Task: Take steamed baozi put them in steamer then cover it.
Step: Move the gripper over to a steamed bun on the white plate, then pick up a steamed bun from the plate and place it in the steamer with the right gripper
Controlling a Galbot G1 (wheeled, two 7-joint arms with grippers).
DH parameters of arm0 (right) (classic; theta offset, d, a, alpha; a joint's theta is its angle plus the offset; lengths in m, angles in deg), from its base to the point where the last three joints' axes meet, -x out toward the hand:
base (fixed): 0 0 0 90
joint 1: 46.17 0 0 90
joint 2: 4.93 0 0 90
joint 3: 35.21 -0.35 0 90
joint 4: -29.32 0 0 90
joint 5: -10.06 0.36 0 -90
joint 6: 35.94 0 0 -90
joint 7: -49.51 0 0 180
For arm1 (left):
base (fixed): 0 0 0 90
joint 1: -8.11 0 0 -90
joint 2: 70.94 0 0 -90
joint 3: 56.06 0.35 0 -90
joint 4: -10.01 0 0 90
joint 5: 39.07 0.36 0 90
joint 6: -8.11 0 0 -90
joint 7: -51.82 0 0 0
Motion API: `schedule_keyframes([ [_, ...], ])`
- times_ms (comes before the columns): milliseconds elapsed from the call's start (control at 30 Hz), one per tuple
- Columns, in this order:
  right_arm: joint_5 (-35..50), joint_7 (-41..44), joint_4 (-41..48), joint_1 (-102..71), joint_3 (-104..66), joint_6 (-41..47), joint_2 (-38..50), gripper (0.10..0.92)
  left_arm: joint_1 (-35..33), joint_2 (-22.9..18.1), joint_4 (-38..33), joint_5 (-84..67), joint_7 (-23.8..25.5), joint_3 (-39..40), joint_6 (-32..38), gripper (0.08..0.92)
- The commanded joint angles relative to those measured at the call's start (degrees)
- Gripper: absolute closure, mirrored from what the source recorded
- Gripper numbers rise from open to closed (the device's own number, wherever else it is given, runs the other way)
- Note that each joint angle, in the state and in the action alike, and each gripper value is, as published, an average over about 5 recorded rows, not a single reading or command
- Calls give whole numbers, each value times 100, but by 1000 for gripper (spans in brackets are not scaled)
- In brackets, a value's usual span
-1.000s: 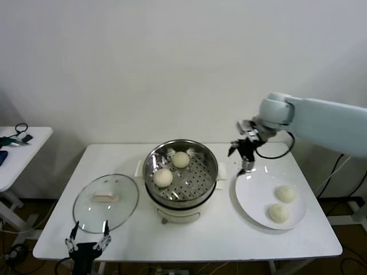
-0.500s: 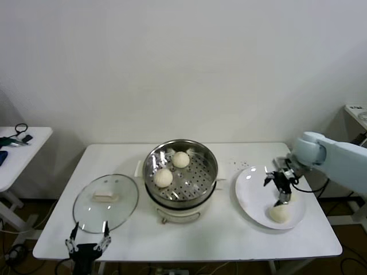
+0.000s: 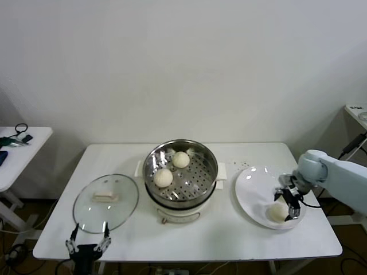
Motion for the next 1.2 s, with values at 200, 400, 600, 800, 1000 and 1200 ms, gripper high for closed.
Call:
schedule_keyframes([
  [200,-147,51,209,-183,-79,-37,-187,215,-11,0,29,25,-17,15,5,177],
  [400,-115,89,221,-67,3,-58,-195,280,-23,-11,40,40,-17,35,14,177],
  [600,-85,111,221,57,28,-137,-186,319,-42,-10,63,27,-18,30,33,177],
  [800,-91,339,200,901,359,-838,-410,329,-53,7,66,27,-8,41,42,177],
  [1000,-222,810,183,2313,967,-1949,-1116,330,-78,11,49,32,-8,45,49,177],
  [1200,-200,1062,278,3387,1175,-2874,-1966,330,-117,7,56,39,-6,43,66,177],
])
